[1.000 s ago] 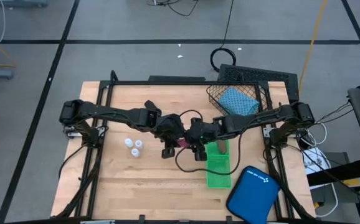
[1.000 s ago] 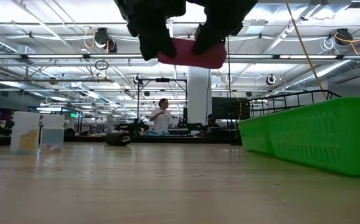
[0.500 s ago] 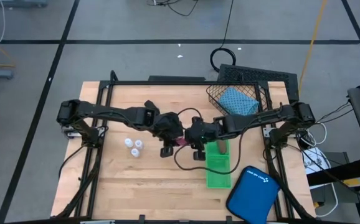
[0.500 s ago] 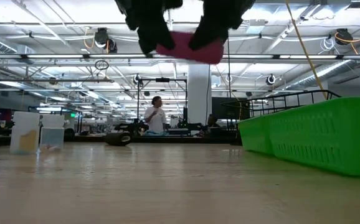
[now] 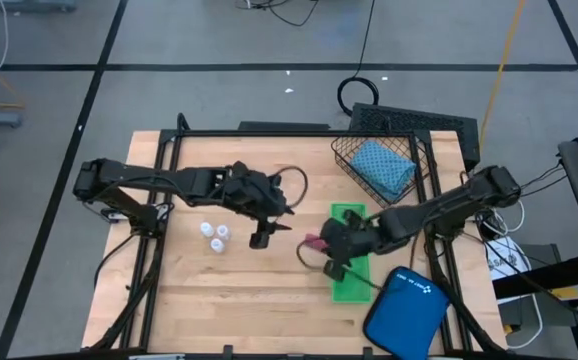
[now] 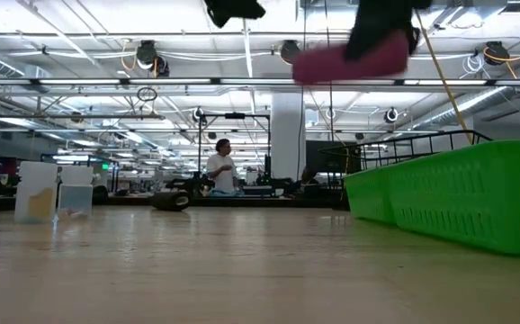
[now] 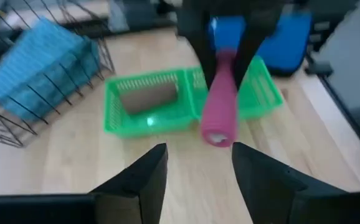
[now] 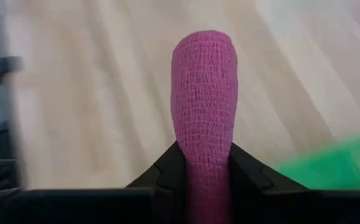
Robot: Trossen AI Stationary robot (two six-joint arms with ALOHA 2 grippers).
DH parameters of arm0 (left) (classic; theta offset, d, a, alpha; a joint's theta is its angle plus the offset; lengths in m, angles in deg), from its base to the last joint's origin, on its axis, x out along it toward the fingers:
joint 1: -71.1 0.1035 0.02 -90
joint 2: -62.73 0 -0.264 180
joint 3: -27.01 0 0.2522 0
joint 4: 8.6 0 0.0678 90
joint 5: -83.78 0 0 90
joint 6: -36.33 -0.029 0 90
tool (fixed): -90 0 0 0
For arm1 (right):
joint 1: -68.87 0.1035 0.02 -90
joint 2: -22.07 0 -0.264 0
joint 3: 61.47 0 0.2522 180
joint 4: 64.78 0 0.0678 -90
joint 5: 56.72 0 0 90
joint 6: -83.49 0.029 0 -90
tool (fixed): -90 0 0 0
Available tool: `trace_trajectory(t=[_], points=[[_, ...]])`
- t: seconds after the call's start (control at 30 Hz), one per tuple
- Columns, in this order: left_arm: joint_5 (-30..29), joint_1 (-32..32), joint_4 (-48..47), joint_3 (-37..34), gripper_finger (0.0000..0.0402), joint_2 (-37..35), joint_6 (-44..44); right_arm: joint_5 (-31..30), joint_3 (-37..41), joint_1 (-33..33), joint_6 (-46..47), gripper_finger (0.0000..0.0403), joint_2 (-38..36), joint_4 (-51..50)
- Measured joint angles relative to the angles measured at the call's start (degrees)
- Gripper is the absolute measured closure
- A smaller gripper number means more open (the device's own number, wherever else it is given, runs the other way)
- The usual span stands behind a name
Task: Pick & Place Medicine items
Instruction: Put the pink bandage into the top green basket
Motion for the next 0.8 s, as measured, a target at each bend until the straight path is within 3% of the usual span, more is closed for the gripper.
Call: trace_trajectory(t=[0.17, 0.3, 0.47, 0.7, 0.8], points=[[-0.2, 0.7, 5.4, -1.9, 0.0207, -3.8, 0.0, -18.8, 3.7, 2.6, 19.6, 0.0338, 0.4, 0.4], [-0.3, 0.4, 13.8, -8.0, 0.0206, -8.1, 1.1, -27.0, 7.6, 5.2, 30.4, 0.0338, 0.5, 0.1], [-4.2, 1.3, 19.5, -15.6, 0.0206, -13.0, 4.4, -26.6, 11.8, 5.9, 41.9, 0.0338, 0.2, -3.1], [-4.3, 2.0, 23.7, -20.8, 0.0206, -14.8, 7.8, -25.1, 20.8, 5.3, 55.0, 0.0338, 0.0, -2.9], [-4.7, 2.0, 22.9, -21.3, 0.0206, -14.8, 7.9, -23.5, 23.6, 4.4, 58.1, 0.0309, 0.0, -0.2]])
